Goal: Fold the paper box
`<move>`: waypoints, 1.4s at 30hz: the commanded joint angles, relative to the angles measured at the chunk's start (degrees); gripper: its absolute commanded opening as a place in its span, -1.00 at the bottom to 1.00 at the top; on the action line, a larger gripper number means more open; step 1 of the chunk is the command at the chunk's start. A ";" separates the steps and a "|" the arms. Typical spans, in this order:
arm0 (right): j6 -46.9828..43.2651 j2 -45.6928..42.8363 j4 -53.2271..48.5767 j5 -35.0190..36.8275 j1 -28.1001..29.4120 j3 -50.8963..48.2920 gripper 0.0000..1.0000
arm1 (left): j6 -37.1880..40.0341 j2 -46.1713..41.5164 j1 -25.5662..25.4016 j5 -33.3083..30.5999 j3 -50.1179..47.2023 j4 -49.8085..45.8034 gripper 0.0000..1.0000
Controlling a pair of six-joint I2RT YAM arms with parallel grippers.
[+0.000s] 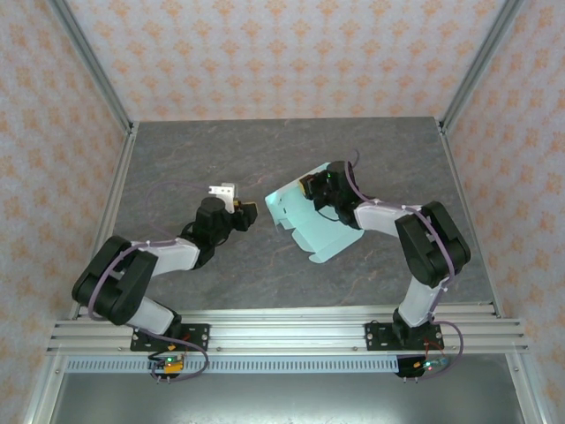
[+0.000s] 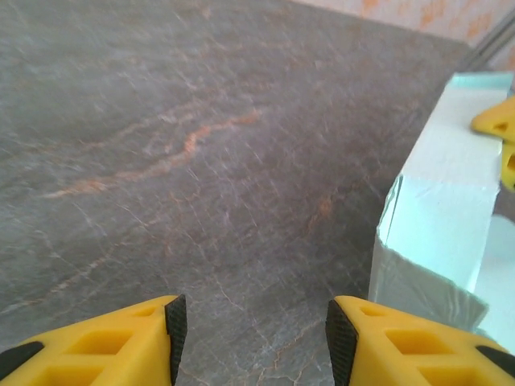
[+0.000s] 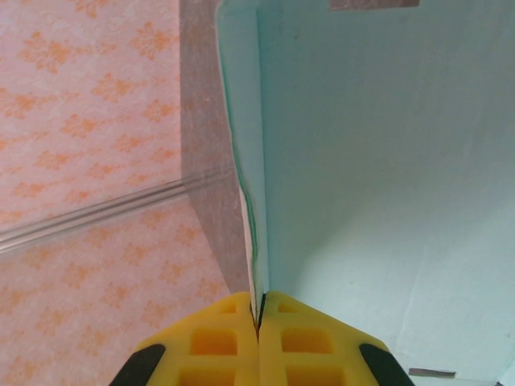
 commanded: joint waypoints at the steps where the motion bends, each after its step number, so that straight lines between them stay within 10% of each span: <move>1: -0.95 -1.47 9.04 -1.45 -0.16 -1.94 -0.91 | 2.76 2.13 -0.54 4.17 1.77 4.85 0.02; 42: 4.13 5.69 30.26 6.49 2.64 -10.59 -0.90 | 7.42 20.37 -7.43 8.86 21.71 -1.12 -0.01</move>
